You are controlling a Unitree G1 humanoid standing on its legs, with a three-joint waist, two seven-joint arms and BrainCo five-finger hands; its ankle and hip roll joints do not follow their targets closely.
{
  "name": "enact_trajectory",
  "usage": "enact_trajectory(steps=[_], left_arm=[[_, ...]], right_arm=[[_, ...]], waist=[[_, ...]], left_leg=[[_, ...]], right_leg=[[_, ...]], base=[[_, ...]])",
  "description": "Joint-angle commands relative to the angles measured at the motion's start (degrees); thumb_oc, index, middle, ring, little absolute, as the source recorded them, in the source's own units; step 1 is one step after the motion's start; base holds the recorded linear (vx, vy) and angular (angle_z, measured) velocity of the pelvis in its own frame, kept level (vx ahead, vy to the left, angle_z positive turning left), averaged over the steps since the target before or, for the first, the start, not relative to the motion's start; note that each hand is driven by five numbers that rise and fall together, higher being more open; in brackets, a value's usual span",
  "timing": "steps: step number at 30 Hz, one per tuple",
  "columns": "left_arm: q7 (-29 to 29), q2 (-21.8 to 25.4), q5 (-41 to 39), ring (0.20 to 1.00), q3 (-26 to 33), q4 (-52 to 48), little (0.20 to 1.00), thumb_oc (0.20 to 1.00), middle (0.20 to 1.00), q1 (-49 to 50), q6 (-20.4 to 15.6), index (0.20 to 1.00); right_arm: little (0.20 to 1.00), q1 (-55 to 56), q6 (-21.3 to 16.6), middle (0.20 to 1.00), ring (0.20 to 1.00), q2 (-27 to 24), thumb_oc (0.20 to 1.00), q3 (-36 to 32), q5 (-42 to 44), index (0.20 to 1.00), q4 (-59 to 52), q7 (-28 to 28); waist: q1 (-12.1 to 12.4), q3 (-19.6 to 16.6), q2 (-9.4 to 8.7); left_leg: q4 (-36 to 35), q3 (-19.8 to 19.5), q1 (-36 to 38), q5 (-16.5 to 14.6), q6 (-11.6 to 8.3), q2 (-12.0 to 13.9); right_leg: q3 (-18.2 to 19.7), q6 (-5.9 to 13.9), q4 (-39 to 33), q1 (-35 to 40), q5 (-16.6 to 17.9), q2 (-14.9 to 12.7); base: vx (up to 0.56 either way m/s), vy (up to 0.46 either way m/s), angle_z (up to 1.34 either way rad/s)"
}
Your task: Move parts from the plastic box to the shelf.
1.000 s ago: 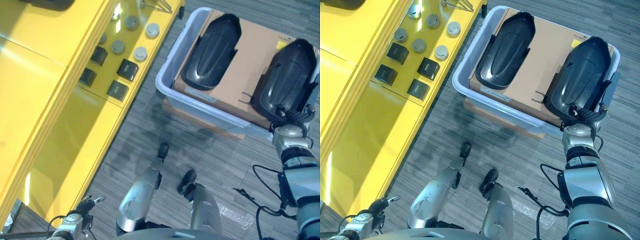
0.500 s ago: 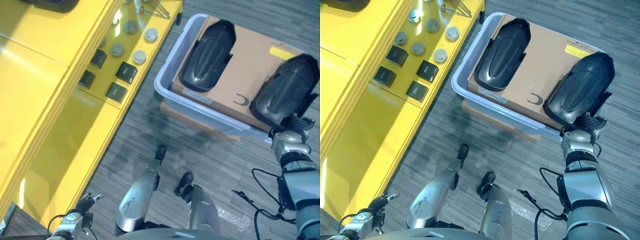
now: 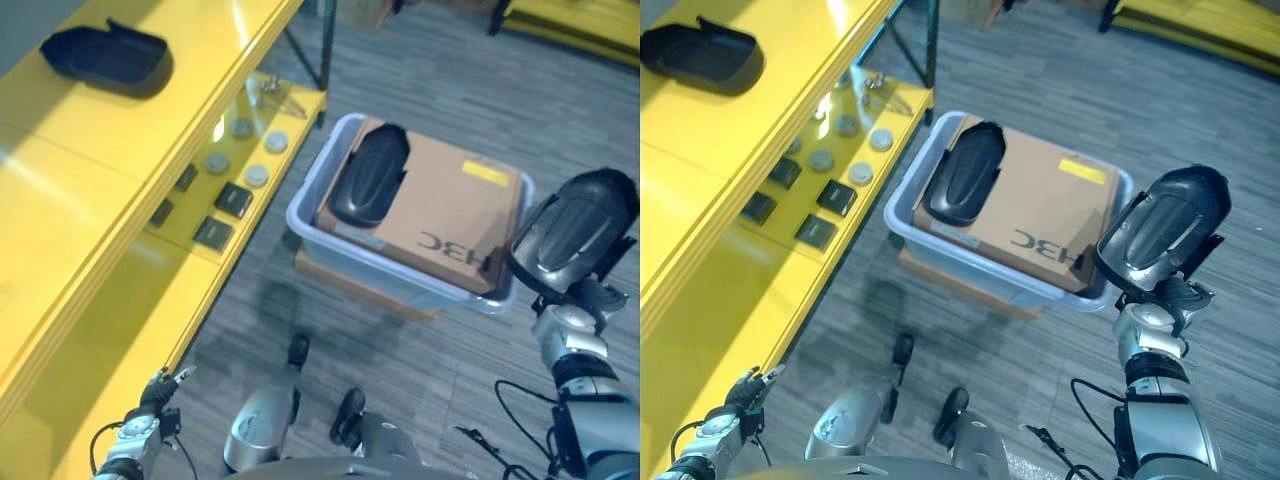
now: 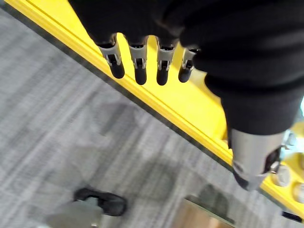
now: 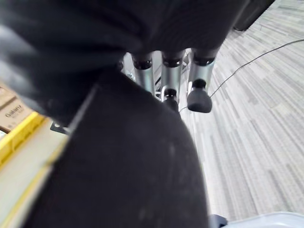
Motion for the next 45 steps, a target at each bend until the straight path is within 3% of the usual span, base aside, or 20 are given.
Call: enact_trajectory(steps=[1,5,8,10,15,16,18,20,22,31,40,45], left_arm=[[0.54,0.13,-1.65,1.0,0.65,-4.11,1.0,1.0,1.0,-1.88,-1.72,1.0],[1.16,2.13,-4.55,1.0,1.27,-19.41,1.0,1.0,1.0,-1.9,2.17,1.0],[-0.35,3.02,-5.62,1.0,2.43,-28.0,1.0,1.0,1.0,-3.35,4.46,1.0],[-1.16,3.17,-7.87,1.0,2.66,-34.16,1.0,1.0,1.0,-5.03,7.95,1.0],[-2.56,2.53,-10.81,1.0,1.33,-37.8,1.0,1.0,1.0,-8.93,11.78,1.0],[-2.61,1.94,-11.36,1.0,-0.58,-38.11,1.0,1.0,1.0,-12.59,14.46,1.0],[-1.84,1.68,-11.86,1.0,-1.8,-37.47,1.0,1.0,1.0,-14.77,16.56,1.0],[1.38,0.63,-14.25,1.0,-4.93,-33.78,1.0,1.0,1.0,-19.54,21.86,1.0],[2.85,-0.52,-16.75,1.0,-6.56,-29.47,1.0,1.0,1.0,-22.24,24.22,1.0],[0.82,-3.15,-15.97,1.0,-11.5,-20.4,1.0,1.0,1.0,-30.49,26.12,1.0],[3.33,-7.6,-22.78,1.0,-13.37,-20.55,1.0,1.0,1.0,-33.67,19.4,1.0],[2.79,-8.69,-23.81,1.0,-14.27,-22.2,1.0,1.0,1.0,-34.83,19.51,1.0]], right_arm=[[0.2,-0.93,-3.32,0.2,0.2,-3.76,0.2,-0.35,-5.66,0.2,-6.73,-4.74],[0.2,3.05,-1.76,0.2,0.2,-3.7,0.2,-2.84,-9.8,0.2,-15.84,-1.94],[0.2,5.35,0.8,0.2,0.2,-3.02,0.2,-2.51,-14.88,0.2,-23.24,3.0],[0.2,6.4,1.96,0.2,0.2,-2.07,0.2,-0.71,-18.5,0.2,-27.74,7.73],[0.2,5.41,1.47,0.2,0.2,-0.74,0.2,3.43,-21.55,0.2,-29.68,13.23],[0.2,3.33,1.12,0.2,0.2,0.29,0.2,7.06,-22.07,0.2,-29.49,15.11],[0.2,1.66,1.0,0.2,0.2,0.73,0.2,9.06,-22.26,0.2,-28.9,15.64],[0.2,-2.05,1.21,0.2,0.2,2.24,0.2,13.66,-20.96,0.2,-27.95,15.97],[0.2,-4.36,1.37,0.2,0.2,3.44,0.2,16.72,-20.85,0.2,-27.51,16.31],[0.2,-10.43,2.03,0.2,0.2,8.06,0.2,25.19,-19.28,0.2,-24.68,17.18],[0.2,-12.49,2.91,0.2,0.2,12.89,0.2,29.51,-18.18,0.2,-21.63,17.77],[0.2,-13.36,3.17,0.2,0.2,14.79,0.2,30.58,-17.15,0.2,-20.36,17.67]], waist=[[1.2,-1.63,-0.95],[0.35,-4.07,-1.09],[-0.82,-6.37,-1.1],[-1.61,-7.77,-1.11],[-2.73,-9.06,-1.12],[-3.4,-9.84,-1.0],[-3.71,-10.17,-0.95],[-4.54,-11.1,-0.9],[-5.21,-11.56,-0.85],[-6.32,-12.44,-0.68],[-6.38,-13.16,-0.8],[-6.06,-13.06,-0.64]], left_leg=[[4.09,0.82,2.6,-10.54,-0.5,-0.04],[2.11,1.61,5.07,-10.19,-0.77,0.49],[1.12,2.32,6.48,-9.77,-0.85,0.69],[0.66,3.31,7.67,-9.88,-0.81,0.88],[-0.12,4.47,9.03,-9.85,-0.82,1.01],[-0.74,5.08,9.86,-9.69,-0.83,1.13],[-1.08,5.28,10.28,-9.64,-0.82,1.12],[-1.38,5.89,10.99,-9.68,-0.8,1.08],[-1.44,6.41,11.44,-9.83,-0.69,1.04],[-1.71,7.44,12.73,-10.59,-0.31,0.69],[-1.79,7.2,13.45,-11.34,-0.11,0.21],[-1.94,6.74,13.68,-11.39,-0.03,0.05]], right_leg=[[1.46,2.93,-10.69,1.89,7.29,-1.12],[2.41,3.12,-12.51,3.77,7.98,-0.49],[3.34,3.31,-13.74,4.56,8.62,-0.24],[4.07,3.31,-14.68,5.44,8.79,-0.04],[4.76,3.51,-15.72,6.31,9.19,0.05],[5.07,3.67,-16.08,6.69,9.39,0.06],[5.26,3.78,-16.28,6.88,9.49,0.07],[5.73,4.03,-16.32,7.04,9.63,0.05],[6.1,4.12,-16.21,7.04,9.65,0.01],[6.81,4.35,-16.34,7.5,9.67,-0.21],[6.77,4.52,-16.3,7.99,9.29,-0.5],[6.38,4.48,-16.17,8.25,9.12,-0.52]], base=[[0.02,-0.021,-0.23],[0.03,-0.004,-0.1],[0.04,0.033,-0.21],[0.01,0.022,-0.15],[-0.01,0.011,-0.18],[-0.01,0.008,-0.17],[-0.01,0.009,-0.17],[0.0,0.006,-0.02],[0.01,0.01,-0.05],[0.02,0.0,-0.07],[0.02,-0.003,0.0],[0.0,0.0,0.0]])
